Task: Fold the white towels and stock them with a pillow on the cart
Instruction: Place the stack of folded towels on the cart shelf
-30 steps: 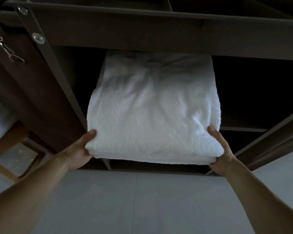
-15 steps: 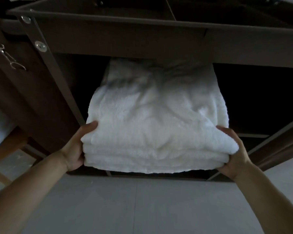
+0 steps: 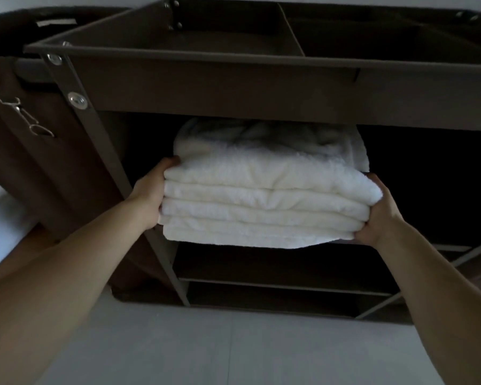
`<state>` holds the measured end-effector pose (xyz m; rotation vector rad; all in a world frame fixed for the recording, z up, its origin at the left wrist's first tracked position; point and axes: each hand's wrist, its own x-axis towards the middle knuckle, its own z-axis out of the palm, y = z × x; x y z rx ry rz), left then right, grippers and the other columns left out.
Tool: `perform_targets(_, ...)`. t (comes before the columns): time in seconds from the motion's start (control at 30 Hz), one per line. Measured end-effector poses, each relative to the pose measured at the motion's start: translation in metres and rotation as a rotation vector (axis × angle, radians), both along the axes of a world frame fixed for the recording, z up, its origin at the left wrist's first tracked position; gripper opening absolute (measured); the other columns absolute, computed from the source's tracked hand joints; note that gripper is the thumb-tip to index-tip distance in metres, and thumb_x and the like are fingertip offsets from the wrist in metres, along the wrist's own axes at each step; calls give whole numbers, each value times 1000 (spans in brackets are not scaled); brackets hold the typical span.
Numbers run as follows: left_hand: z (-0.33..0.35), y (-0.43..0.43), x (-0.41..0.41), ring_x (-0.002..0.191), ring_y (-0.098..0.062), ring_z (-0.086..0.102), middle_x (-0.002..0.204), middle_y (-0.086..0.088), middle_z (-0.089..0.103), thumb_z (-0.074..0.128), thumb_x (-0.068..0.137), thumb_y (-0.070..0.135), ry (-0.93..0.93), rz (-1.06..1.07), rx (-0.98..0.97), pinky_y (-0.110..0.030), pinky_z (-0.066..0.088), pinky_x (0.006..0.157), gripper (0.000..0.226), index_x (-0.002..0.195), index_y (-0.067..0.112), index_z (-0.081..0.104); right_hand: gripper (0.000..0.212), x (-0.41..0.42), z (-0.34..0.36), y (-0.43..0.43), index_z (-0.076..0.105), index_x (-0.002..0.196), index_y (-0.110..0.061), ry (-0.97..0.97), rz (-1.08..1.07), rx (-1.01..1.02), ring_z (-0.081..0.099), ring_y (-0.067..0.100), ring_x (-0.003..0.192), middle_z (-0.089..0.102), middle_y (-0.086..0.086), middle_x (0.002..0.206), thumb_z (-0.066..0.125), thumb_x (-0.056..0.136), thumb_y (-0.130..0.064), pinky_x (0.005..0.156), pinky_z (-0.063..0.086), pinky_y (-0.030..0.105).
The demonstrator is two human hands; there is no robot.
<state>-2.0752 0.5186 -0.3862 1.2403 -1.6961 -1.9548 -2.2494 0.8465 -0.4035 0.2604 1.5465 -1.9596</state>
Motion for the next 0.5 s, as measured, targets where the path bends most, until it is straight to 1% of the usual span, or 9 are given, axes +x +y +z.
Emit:
perform_targets(0.07, -8, 6, -4, 63, -20, 70, 68, 3, 69, 55, 91, 52, -46, 146, -143, -21, 49, 52, 43, 104, 16, 74, 60, -4, -2, 3, 68, 126, -26, 2, 18, 37, 64, 39, 114, 70, 12, 122, 60, 81, -66, 98, 46, 60)
perform_targets(0.13, -13, 17, -2, 101, -20, 64, 101, 5, 65, 37, 102, 38, -2, 221, -512, -12, 43, 76, 43, 133, 17, 57, 57, -5, -2, 6, 68, 124, -26, 15, 26, 56, 65, 38, 112, 72, 11, 118, 62, 81, -63, 96, 48, 61)
perform_targets(0.2, -10, 33, 7, 131, -19, 45, 145, -2, 48, 31, 101, 40, 131, 153, -795, -22, 34, 100, 51, 148, 25, 42, 39, -4, 3, 7, 69, 117, -24, 76, 14, 7, 69, 31, 102, 76, 7, 106, 59, 90, -49, 83, 59, 49)
perform_targets(0.23, -5, 38, 12, 137, -19, 39, 153, -4, 39, 33, 98, 42, 177, 88, -980, -28, 32, 105, 55, 150, 24, 39, 30, -4, 6, 8, 69, 114, -23, 114, 6, -7, 71, 27, 95, 76, 5, 102, 59, 93, -42, 74, 62, 43)
perform_targets(0.27, 2, 41, 14, 141, -21, 34, 154, -6, 36, 38, 95, 43, 164, -23, -1230, -34, 31, 109, 59, 150, 20, 39, 32, -4, 9, 10, 69, 114, -24, 121, 19, -9, 73, 26, 94, 75, 6, 103, 65, 89, -43, 74, 62, 45)
perform_targets(0.33, 10, 48, 10, 147, -28, 26, 155, -9, 36, 48, 88, 52, 96, -323, -1716, -50, 28, 116, 71, 147, 14, 41, 71, -5, 13, 17, 67, 125, -27, 64, 85, 38, 69, 36, 108, 71, 10, 119, 82, 64, -60, 91, 50, 65)
perform_targets(0.37, 14, 52, 6, 149, -30, 22, 158, -10, 33, 49, 82, 62, 31, -480, -1836, -56, 27, 116, 84, 149, 13, 36, 88, -4, 13, 20, 64, 130, -29, 46, 112, 69, 64, 40, 114, 68, 11, 125, 86, 53, -65, 94, 43, 71)
perform_targets(0.43, 17, 61, -2, 152, -34, 8, 164, -10, 14, 43, 69, 81, -175, -714, -1883, -64, 21, 116, 115, 158, 17, 6, 109, 0, 13, 22, 57, 136, -32, 43, 118, 130, 58, 41, 118, 64, 9, 129, 89, 39, -71, 86, 39, 78)
perform_targets(0.5, 9, 65, -9, 151, -38, -2, 164, -5, -4, 44, 60, 87, -356, -815, -1898, -68, 11, 115, 129, 153, 28, -25, 119, 7, 8, 21, 54, 138, -32, 60, 98, 142, 57, 41, 117, 62, 8, 128, 89, 31, -72, 81, 41, 76)
